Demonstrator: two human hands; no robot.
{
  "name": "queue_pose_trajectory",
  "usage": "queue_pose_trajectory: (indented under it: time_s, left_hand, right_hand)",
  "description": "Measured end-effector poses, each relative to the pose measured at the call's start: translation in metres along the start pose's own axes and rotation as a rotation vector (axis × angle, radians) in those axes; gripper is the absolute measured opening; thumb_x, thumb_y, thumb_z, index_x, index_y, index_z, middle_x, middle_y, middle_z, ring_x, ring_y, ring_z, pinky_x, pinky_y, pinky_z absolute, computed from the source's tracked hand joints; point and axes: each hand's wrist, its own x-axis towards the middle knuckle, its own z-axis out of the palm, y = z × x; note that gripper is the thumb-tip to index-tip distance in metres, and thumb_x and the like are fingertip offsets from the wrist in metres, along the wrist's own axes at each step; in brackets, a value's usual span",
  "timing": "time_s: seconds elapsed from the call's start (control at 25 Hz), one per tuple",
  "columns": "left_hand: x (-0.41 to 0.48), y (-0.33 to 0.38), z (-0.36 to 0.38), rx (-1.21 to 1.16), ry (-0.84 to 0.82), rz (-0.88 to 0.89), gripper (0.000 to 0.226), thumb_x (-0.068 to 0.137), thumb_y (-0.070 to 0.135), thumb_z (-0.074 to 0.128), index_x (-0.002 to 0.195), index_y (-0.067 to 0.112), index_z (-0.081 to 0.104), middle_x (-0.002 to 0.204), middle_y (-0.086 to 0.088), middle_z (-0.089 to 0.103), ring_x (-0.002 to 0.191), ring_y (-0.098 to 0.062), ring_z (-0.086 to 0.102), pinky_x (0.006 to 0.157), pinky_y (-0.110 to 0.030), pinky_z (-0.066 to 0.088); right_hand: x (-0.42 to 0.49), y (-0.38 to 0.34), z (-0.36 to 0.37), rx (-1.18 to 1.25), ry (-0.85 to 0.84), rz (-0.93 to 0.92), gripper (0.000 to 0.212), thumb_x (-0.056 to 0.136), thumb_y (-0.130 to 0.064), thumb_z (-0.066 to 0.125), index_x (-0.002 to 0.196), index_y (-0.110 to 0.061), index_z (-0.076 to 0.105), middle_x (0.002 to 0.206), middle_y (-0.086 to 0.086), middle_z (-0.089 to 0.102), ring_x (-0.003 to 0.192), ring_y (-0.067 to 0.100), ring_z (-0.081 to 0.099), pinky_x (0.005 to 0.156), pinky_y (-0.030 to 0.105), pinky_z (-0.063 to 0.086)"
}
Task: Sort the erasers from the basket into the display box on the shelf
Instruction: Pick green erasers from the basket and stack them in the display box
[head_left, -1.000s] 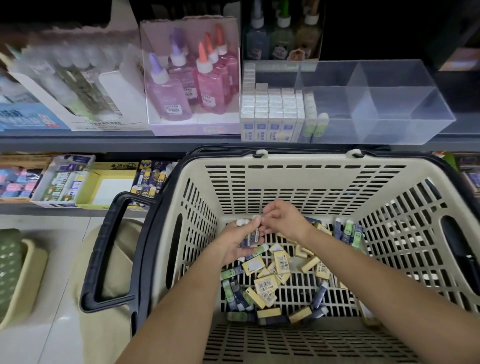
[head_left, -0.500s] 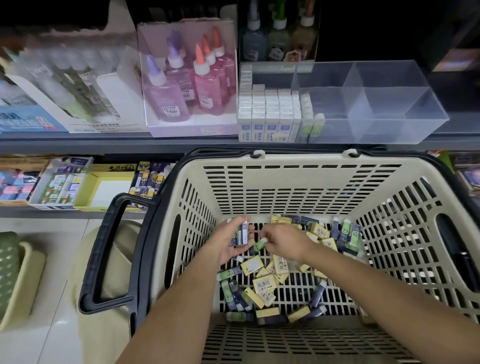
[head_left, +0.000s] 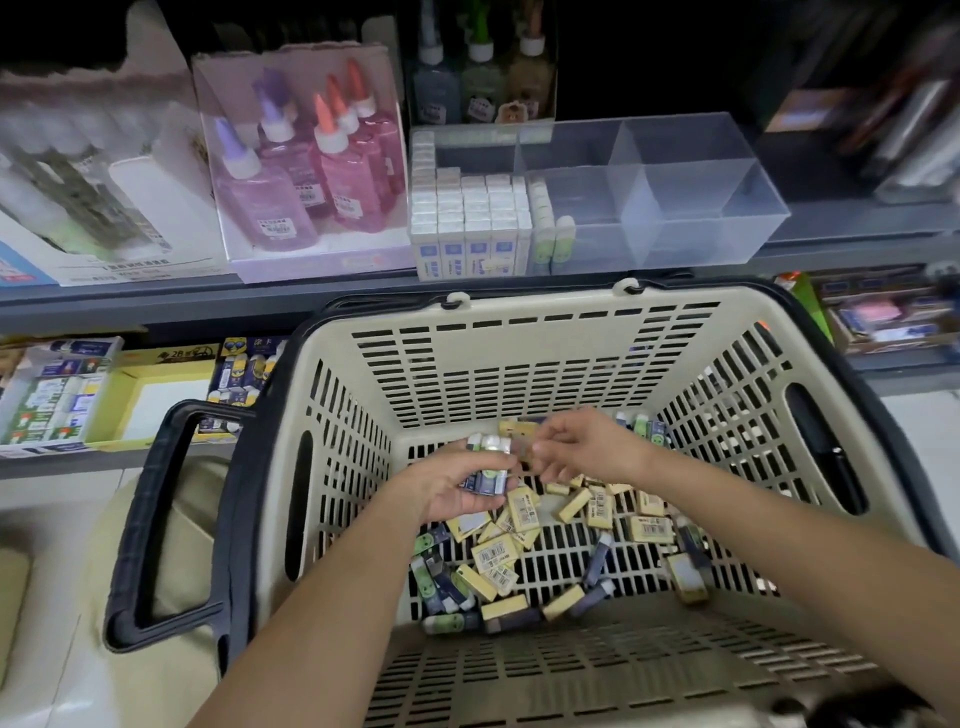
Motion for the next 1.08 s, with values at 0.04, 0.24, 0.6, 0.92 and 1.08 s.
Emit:
queue_pose_trajectory:
  time_s: [0.04, 0.24, 0.6, 0.92, 1.08]
  left_hand:
    - [0.001, 0.0, 0.003, -0.014, 0.027, -0.009, 0.024, 0.078, 0.003, 0.071, 0.1, 0.012, 0.065, 0.084, -0.007, 0.074, 0.075, -0.016, 0.071, 0.059, -0.027, 0.057]
    - [0.002, -0.008, 0.025, 0.041, -0.013, -0.06, 0.026, 0.079, -0.002, 0.069, 0.101, 0.01, 0.06, 0.085, -0.01, 0.074, 0.075, -0.018, 0.071, 0.069, -0.031, 0.059]
    - [-0.004, -0.007, 0.029, 0.126, 0.003, -0.074, 0.033, 0.069, 0.001, 0.078, 0.097, 0.011, 0.063, 0.106, -0.011, 0.067, 0.087, -0.02, 0.069, 0.065, -0.03, 0.057]
    - [-0.006, -0.013, 0.033, 0.048, -0.181, -0.169, 0.078, 0.061, 0.02, 0.082, 0.129, 0.01, 0.046, 0.142, -0.015, 0.038, 0.118, -0.03, 0.054, 0.078, -0.046, 0.056]
    - [-0.003, -0.017, 0.037, 0.125, -0.161, -0.145, 0.05, 0.065, 0.01, 0.079, 0.111, 0.011, 0.058, 0.099, -0.009, 0.07, 0.085, -0.019, 0.07, 0.072, -0.037, 0.058]
  right_hand:
    - [-0.01, 0.009, -0.005, -0.183, -0.044, -0.009, 0.006, 0.09, -0.018, 0.059, 0.092, -0.016, 0.065, 0.089, -0.003, 0.069, 0.075, 0.003, 0.064, 0.069, 0.018, 0.05]
    - [-0.039, 0.059, 0.0, -1.042, -0.406, -0.04, 0.029, 0.087, -0.018, 0.058, 0.116, -0.02, 0.059, 0.114, 0.001, 0.059, 0.102, 0.021, 0.057, 0.074, 0.029, 0.046]
    - [-0.026, 0.06, -0.007, -0.717, -0.284, -0.002, 0.008, 0.087, -0.023, 0.062, 0.094, -0.023, 0.061, 0.099, -0.003, 0.062, 0.084, 0.009, 0.06, 0.069, 0.022, 0.051]
    - [-0.028, 0.019, -0.005, 0.062, -0.139, 0.022, 0.014, 0.083, -0.007, 0.067, 0.096, -0.004, 0.062, 0.078, 0.002, 0.064, 0.062, 0.003, 0.062, 0.061, 0.014, 0.051]
    - [-0.024, 0.028, -0.01, 0.212, -0.042, 0.104, 0.016, 0.081, -0.007, 0.068, 0.095, -0.008, 0.059, 0.079, 0.007, 0.069, 0.067, 0.01, 0.068, 0.064, 0.018, 0.054]
